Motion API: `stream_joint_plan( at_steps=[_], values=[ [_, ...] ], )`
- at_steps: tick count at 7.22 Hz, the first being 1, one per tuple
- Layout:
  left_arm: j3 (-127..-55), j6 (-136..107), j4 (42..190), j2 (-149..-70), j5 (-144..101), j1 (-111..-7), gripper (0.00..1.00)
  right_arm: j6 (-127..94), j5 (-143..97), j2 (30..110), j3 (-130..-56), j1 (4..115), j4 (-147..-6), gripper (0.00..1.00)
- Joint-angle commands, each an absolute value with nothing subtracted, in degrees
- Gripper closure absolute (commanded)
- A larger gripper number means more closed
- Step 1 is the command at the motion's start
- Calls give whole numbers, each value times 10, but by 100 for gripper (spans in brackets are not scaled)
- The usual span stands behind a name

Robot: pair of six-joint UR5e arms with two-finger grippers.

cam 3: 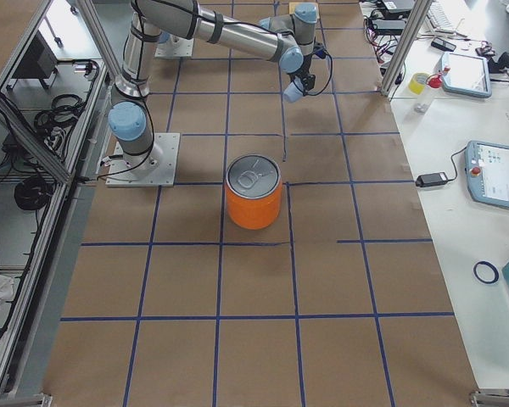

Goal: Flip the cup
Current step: 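Lift the cup with the right gripper and carry it toward the left arm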

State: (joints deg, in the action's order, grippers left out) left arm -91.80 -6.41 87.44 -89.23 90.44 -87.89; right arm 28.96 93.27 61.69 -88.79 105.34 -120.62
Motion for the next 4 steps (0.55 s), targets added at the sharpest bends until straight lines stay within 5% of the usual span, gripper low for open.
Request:
stream_joint_plan(
  at_steps=[1,4],
  values=[
    [-919,-66,875,-892,904,-879,0,439,923,612,-888,1066,-1218,88],
    [-919,-66,875,-892,904,-879,0,550,955,603,-888,1118,-1221,90]
  ],
)
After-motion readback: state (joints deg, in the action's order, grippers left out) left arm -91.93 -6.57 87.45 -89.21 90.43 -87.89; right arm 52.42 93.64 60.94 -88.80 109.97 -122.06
